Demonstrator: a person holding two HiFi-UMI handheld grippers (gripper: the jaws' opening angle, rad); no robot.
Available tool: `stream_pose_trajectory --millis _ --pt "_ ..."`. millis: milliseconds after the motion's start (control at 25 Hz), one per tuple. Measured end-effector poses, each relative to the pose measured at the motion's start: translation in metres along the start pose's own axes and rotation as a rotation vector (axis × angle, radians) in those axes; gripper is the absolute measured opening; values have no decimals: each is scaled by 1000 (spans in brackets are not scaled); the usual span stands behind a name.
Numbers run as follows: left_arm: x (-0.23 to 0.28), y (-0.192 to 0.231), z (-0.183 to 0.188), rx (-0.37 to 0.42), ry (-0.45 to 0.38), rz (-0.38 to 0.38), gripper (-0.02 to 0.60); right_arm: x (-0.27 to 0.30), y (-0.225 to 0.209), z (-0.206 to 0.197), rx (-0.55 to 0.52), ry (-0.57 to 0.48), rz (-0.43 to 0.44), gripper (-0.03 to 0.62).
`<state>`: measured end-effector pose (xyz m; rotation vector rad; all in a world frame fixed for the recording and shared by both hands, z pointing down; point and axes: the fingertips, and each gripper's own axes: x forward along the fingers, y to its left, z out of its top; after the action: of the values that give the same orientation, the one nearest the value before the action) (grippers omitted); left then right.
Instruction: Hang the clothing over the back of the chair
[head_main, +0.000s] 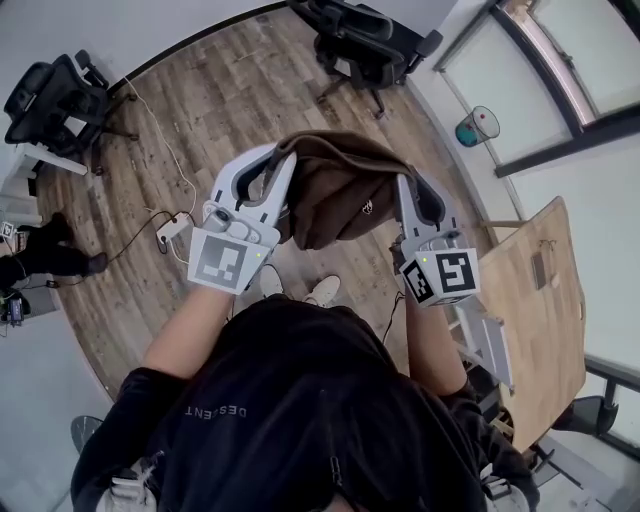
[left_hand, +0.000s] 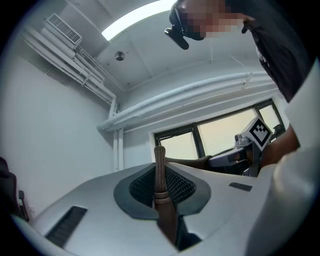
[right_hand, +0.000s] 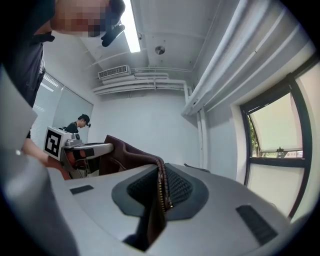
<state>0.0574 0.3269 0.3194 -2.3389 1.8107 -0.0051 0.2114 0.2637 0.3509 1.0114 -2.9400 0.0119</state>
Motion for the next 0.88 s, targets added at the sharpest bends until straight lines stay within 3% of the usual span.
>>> stream_pose_trajectory --millis 880 --pt "35 -1 -11 0 8 103 49 15 -33 -4 -27 26 61 44"
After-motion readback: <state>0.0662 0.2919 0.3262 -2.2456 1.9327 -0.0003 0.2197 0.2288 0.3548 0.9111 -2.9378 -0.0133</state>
